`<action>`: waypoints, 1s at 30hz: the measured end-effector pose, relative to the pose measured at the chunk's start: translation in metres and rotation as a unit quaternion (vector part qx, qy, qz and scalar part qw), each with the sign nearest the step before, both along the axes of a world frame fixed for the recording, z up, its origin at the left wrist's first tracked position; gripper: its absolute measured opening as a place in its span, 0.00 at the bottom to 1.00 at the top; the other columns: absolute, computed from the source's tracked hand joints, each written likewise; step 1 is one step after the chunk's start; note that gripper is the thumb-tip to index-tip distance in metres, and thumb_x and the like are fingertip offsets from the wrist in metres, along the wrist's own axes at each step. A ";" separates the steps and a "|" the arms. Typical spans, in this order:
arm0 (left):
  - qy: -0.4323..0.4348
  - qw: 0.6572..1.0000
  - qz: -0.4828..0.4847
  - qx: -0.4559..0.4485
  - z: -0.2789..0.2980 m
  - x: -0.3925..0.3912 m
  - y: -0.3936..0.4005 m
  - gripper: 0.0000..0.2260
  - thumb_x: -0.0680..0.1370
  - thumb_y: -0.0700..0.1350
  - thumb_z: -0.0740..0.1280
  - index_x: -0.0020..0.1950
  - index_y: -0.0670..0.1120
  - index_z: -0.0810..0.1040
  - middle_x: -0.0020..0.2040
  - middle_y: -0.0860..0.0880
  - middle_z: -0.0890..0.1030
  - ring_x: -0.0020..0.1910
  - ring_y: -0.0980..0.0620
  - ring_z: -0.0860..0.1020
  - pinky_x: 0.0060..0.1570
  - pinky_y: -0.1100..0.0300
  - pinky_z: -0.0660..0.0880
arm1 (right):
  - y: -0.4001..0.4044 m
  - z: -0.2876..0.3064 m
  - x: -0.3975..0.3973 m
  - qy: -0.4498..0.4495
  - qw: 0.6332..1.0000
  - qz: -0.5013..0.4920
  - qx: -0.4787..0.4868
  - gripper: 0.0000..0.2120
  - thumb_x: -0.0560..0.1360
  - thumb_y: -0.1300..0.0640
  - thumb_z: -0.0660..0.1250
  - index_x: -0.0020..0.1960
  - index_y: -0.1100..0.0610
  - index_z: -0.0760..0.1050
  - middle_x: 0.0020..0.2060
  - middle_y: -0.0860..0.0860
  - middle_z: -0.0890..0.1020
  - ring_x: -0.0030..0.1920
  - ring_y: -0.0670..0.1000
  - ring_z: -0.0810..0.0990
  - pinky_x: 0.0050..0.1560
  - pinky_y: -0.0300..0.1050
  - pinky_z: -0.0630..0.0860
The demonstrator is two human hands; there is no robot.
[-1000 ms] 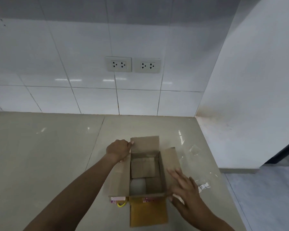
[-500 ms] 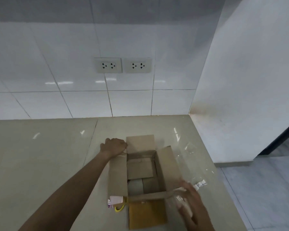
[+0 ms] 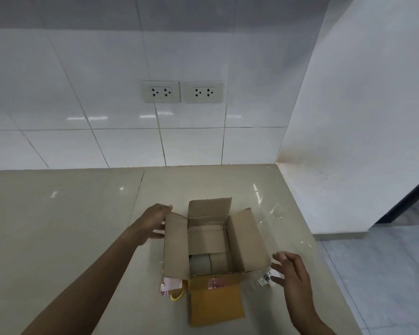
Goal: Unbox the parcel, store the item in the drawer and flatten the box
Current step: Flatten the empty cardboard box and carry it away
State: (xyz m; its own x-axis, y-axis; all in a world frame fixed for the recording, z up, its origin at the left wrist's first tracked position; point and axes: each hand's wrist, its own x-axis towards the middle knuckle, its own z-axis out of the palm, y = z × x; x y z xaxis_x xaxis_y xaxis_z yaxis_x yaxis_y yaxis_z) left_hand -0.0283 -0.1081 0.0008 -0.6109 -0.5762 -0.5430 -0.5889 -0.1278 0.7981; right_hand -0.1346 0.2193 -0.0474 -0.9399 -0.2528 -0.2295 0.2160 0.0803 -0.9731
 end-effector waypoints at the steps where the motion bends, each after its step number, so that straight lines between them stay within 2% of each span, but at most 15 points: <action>1: 0.004 1.000 0.005 0.026 -0.002 0.007 0.004 0.14 0.81 0.52 0.61 0.62 0.45 0.71 0.58 0.42 0.77 0.53 0.43 0.78 0.50 0.48 0.77 | -0.004 0.002 -0.004 -0.035 0.999 0.004 -0.005 0.08 0.80 0.57 0.60 0.51 0.58 0.76 0.50 0.55 0.82 0.51 0.55 0.81 0.44 0.50 0.77; 6: 0.001 0.994 -0.022 0.111 -0.008 0.024 0.019 0.12 0.81 0.43 0.60 0.65 0.44 0.69 0.57 0.41 0.77 0.54 0.41 0.78 0.46 0.47 0.78 | -0.030 0.016 -0.038 -0.211 0.970 0.115 0.031 0.14 0.80 0.48 0.58 0.54 0.57 0.77 0.50 0.56 0.81 0.51 0.57 0.79 0.43 0.52 0.78; 9: 0.024 0.989 -0.017 0.144 -0.005 0.025 0.023 0.13 0.81 0.39 0.58 0.66 0.45 0.71 0.58 0.40 0.76 0.55 0.41 0.77 0.46 0.46 0.78 | -0.046 0.025 -0.053 -0.245 0.946 0.201 0.070 0.14 0.80 0.50 0.59 0.59 0.58 0.74 0.51 0.57 0.80 0.50 0.58 0.79 0.38 0.50 0.78; 11: 0.040 0.987 -0.009 0.159 -0.001 0.025 0.027 0.14 0.81 0.39 0.57 0.67 0.47 0.70 0.61 0.39 0.76 0.57 0.40 0.76 0.48 0.45 0.78 | -0.054 0.026 -0.058 -0.258 0.937 0.223 0.071 0.13 0.80 0.53 0.58 0.60 0.59 0.73 0.50 0.57 0.80 0.48 0.57 0.80 0.38 0.50 0.78; 15: 0.059 0.986 -0.003 0.153 0.006 0.028 0.032 0.15 0.82 0.38 0.56 0.67 0.47 0.70 0.61 0.39 0.76 0.57 0.40 0.77 0.47 0.46 0.79 | -0.061 0.025 -0.062 -0.236 0.944 0.218 0.076 0.13 0.80 0.56 0.57 0.61 0.59 0.73 0.51 0.58 0.80 0.49 0.58 0.79 0.43 0.52 0.78; 19: 0.095 0.987 0.001 0.130 0.024 0.031 0.030 0.15 0.81 0.38 0.56 0.67 0.47 0.72 0.60 0.40 0.77 0.53 0.42 0.78 0.44 0.49 0.79 | -0.062 0.032 -0.067 -0.220 0.951 0.212 0.042 0.14 0.80 0.57 0.56 0.61 0.58 0.74 0.52 0.57 0.80 0.50 0.59 0.79 0.48 0.55 0.78; 23: 0.137 0.988 -0.009 0.067 0.049 0.030 0.025 0.14 0.80 0.39 0.57 0.64 0.46 0.75 0.56 0.40 0.78 0.51 0.40 0.79 0.47 0.46 0.79 | -0.068 0.053 -0.073 -0.166 0.958 0.234 0.000 0.16 0.80 0.59 0.53 0.61 0.59 0.75 0.52 0.57 0.81 0.49 0.56 0.79 0.46 0.51 0.77; 26: 0.178 0.984 -0.007 0.017 0.066 0.030 0.024 0.14 0.80 0.38 0.58 0.60 0.49 0.78 0.53 0.41 0.80 0.49 0.40 0.79 0.51 0.43 0.78 | -0.072 0.068 -0.078 -0.104 0.965 0.239 -0.011 0.14 0.80 0.61 0.55 0.60 0.58 0.77 0.53 0.57 0.82 0.51 0.57 0.79 0.49 0.51 0.77; 30: 0.205 0.977 -0.021 -0.048 0.073 0.036 0.027 0.16 0.79 0.35 0.59 0.58 0.54 0.78 0.52 0.45 0.83 0.48 0.44 0.83 0.46 0.48 0.81 | -0.069 0.073 -0.082 -0.004 0.964 0.266 0.031 0.15 0.79 0.64 0.57 0.59 0.56 0.79 0.51 0.56 0.83 0.48 0.57 0.82 0.43 0.50 0.79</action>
